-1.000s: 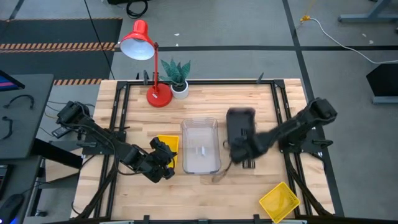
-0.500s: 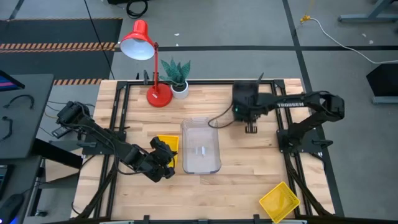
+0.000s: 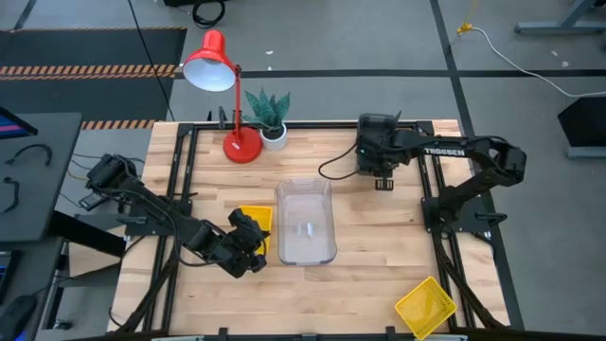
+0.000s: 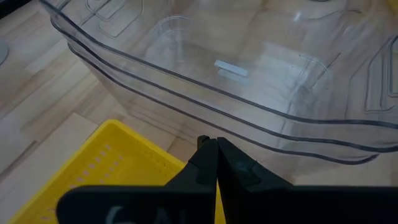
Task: Stack baskets by color
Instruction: Move the stacked black bins to the top right of the table, then move the stacked transparent bins to the top center of the table
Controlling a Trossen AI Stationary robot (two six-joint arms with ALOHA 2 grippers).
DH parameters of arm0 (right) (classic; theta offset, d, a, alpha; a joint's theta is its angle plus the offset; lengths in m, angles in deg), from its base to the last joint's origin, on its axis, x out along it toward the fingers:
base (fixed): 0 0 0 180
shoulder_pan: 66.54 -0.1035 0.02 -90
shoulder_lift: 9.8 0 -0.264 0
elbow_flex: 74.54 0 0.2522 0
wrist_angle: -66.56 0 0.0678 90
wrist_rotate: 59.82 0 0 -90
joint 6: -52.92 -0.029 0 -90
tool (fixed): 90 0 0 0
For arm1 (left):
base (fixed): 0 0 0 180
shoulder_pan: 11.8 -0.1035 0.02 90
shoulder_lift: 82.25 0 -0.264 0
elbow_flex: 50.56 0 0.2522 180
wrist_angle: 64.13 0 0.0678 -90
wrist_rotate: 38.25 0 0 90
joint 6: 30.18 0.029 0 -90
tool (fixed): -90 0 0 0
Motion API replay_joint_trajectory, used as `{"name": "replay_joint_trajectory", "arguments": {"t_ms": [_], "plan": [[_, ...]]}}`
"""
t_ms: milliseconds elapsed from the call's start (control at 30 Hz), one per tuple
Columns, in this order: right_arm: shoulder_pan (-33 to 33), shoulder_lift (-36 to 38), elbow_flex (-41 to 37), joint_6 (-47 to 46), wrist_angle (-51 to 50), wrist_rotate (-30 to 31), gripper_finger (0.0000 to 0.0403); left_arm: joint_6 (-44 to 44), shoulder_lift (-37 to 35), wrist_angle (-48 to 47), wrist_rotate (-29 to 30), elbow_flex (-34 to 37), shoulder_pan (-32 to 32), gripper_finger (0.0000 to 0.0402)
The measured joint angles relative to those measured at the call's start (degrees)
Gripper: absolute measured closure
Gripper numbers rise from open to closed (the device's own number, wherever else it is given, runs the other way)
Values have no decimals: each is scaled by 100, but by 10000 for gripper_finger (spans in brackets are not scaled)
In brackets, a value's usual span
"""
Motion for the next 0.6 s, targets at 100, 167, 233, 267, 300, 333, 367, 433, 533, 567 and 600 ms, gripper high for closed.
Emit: {"name": "replay_joint_trajectory", "arguments": {"t_ms": [100,167,233,267,300,333,367,433,533,567,600], "plan": [[-292,175,277,-417,-412,154,262,-4,0,18,0,0,0,395],[-623,375,436,-689,-549,412,262,-4,0,18,0,0,0,395],[-1042,603,565,-991,-490,527,264,-5,0,20,0,0,0,395],[-1285,715,616,-1180,-359,514,265,-7,0,20,0,0,0,395],[-1557,825,631,-1391,-157,455,265,-7,0,20,0,0,0,395],[-1869,918,634,-1582,44,358,265,-7,0,22,0,0,0,395],[-2200,986,634,-1751,265,266,265,-7,0,34,0,0,1,395],[-2944,1017,634,-2065,874,64,266,-7,0,87,0,0,2,395],[-4034,808,634,-2310,2305,-144,266,-4,63,255,4,0,-32,395],[-4323,679,634,-2385,2849,-161,266,22,122,296,-5,0,-67,395],[-4574,534,634,-2485,3376,-197,266,42,188,312,-41,0,-116,395]]}}
